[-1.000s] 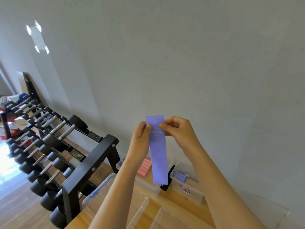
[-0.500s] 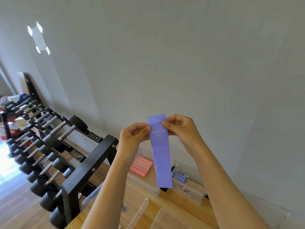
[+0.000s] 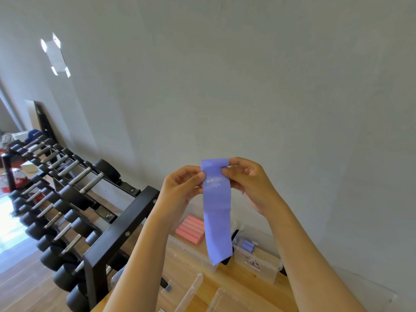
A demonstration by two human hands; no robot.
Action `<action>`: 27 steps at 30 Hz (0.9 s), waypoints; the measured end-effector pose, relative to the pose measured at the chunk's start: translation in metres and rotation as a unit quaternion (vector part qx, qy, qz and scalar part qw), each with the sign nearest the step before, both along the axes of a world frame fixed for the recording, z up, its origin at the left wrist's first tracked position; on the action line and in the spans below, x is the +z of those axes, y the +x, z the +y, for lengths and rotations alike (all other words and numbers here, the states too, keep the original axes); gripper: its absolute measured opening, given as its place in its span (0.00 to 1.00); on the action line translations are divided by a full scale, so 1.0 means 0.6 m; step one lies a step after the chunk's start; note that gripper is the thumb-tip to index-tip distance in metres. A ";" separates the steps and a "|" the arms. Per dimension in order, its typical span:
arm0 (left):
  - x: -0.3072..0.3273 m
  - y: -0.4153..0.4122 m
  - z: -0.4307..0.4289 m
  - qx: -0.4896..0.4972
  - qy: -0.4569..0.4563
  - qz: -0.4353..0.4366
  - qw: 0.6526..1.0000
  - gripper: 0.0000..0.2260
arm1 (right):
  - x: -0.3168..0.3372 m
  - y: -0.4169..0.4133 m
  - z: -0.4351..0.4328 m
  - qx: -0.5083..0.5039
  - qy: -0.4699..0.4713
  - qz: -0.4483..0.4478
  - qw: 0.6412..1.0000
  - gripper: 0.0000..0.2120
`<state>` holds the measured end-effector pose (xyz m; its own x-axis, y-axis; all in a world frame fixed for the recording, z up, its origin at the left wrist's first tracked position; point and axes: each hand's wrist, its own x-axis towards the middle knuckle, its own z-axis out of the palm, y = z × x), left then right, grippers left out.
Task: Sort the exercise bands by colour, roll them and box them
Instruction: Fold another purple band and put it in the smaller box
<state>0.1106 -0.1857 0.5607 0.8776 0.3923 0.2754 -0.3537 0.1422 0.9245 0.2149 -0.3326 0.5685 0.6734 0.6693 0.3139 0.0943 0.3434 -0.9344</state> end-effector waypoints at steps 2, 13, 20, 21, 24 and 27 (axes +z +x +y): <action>-0.002 -0.002 -0.001 -0.010 -0.013 -0.004 1.000 0.05 | -0.002 -0.001 0.000 0.012 0.005 0.008 1.000 0.06; -0.005 0.001 0.009 0.010 -0.006 0.005 1.000 0.07 | 0.006 0.000 -0.005 -0.005 -0.020 -0.038 0.999 0.08; 0.001 -0.001 0.009 0.037 0.047 0.001 0.998 0.08 | 0.012 0.004 -0.006 -0.036 -0.038 -0.061 0.997 0.06; 0.001 -0.001 0.009 0.035 0.048 0.001 0.998 0.07 | 0.012 0.005 -0.006 -0.037 -0.038 -0.064 0.997 0.06; -0.004 0.000 0.014 0.013 0.033 -0.003 0.999 0.01 | 0.014 0.003 -0.006 -0.036 -0.035 -0.075 0.996 0.06; -0.004 -0.001 0.012 -0.009 0.011 -0.004 1.000 0.03 | 0.014 0.002 -0.005 -0.030 -0.022 -0.061 0.997 0.06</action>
